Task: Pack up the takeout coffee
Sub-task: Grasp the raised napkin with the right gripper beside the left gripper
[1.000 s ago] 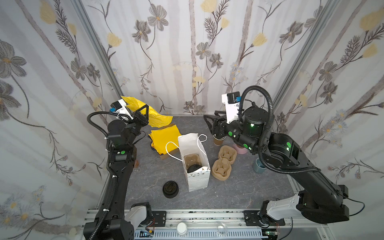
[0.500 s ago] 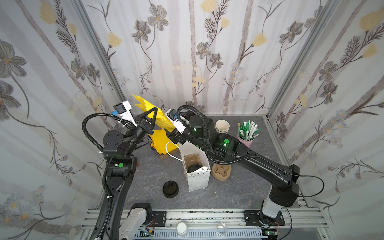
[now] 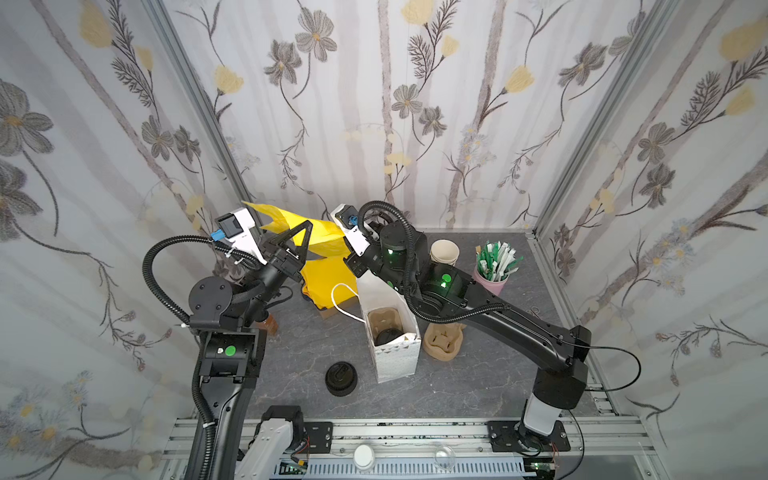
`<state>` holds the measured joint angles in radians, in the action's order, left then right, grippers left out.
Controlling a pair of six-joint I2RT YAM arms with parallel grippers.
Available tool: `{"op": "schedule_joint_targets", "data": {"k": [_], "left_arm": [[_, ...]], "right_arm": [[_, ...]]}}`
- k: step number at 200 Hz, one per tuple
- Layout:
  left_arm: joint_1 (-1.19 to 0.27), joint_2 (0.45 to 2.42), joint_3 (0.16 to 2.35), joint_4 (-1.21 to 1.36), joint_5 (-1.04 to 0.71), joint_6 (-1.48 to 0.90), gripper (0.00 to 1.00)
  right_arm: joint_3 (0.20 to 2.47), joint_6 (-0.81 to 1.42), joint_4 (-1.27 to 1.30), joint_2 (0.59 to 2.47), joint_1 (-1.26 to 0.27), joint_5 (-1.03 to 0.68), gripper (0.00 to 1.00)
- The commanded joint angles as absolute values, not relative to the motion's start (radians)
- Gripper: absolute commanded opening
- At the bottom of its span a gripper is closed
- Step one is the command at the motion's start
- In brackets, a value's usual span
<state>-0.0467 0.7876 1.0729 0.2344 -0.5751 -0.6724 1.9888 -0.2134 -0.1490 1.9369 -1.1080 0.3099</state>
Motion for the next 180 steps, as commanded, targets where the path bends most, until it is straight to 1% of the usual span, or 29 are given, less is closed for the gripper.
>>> {"op": "schedule_joint_targets", "data": {"k": [1, 6, 8, 21, 29, 37, 46, 56, 81, 99, 117, 129, 146, 162, 180], "left_arm": [[-0.045, 0.764, 1.051, 0.234, -0.56, -0.712, 0.0], [-0.046, 0.755, 1.044, 0.232, -0.558, -0.718, 0.0], [-0.047, 0.753, 1.04, 0.231, -0.555, -0.72, 0.03], [-0.046, 0.726, 1.022, 0.228, -0.537, -0.737, 0.36], [-0.046, 0.706, 1.01, 0.227, -0.527, -0.744, 0.52], [-0.046, 0.682, 1.004, 0.214, -0.518, -0.746, 0.6], [-0.046, 0.652, 0.999, 0.191, -0.508, -0.744, 0.65], [-0.045, 0.617, 1.001, 0.138, -0.493, -0.731, 0.69], [-0.045, 0.536, 1.035, -0.041, -0.432, -0.657, 0.74], [-0.045, 0.512, 1.079, -0.136, -0.381, -0.601, 0.77], [-0.045, 0.544, 1.138, -0.156, -0.381, -0.569, 0.78], [-0.045, 0.592, 1.189, -0.164, -0.413, -0.566, 0.79], [-0.044, 0.677, 1.271, -0.19, -0.482, -0.586, 0.79], [-0.046, 0.759, 1.342, -0.207, -0.607, -0.634, 0.79], [-0.047, 0.831, 1.367, -0.207, -0.764, -0.708, 0.8]], "right_arm": [[1.973, -0.184, -0.027, 1.905, -1.109, 0.256, 0.0], [1.966, -0.182, -0.015, 1.899, -1.109, 0.255, 0.0], [1.963, -0.18, -0.01, 1.896, -1.109, 0.257, 0.0], [1.951, -0.175, 0.012, 1.88, -1.109, 0.28, 0.0], [1.945, -0.179, 0.022, 1.872, -1.109, 0.31, 0.0], [1.942, -0.186, 0.026, 1.863, -1.108, 0.347, 0.0], [1.943, -0.197, 0.029, 1.853, -1.107, 0.391, 0.0], [1.943, -0.206, 0.031, 1.841, -1.1, 0.438, 0.0], [1.937, -0.213, 0.02, 1.8, -1.073, 0.505, 0.0], [1.897, -0.255, 0.024, 1.754, -1.055, 0.508, 0.0], [1.776, -0.346, 0.075, 1.678, -1.051, 0.466, 0.0], [1.681, -0.408, 0.114, 1.614, -1.049, 0.417, 0.0], [1.567, -0.527, 0.125, 1.516, -1.049, 0.299, 0.0], [1.488, -0.601, 0.133, 1.45, -1.049, 0.214, 0.0], [1.482, -0.617, 0.107, 1.424, -1.051, 0.153, 0.0]]}}
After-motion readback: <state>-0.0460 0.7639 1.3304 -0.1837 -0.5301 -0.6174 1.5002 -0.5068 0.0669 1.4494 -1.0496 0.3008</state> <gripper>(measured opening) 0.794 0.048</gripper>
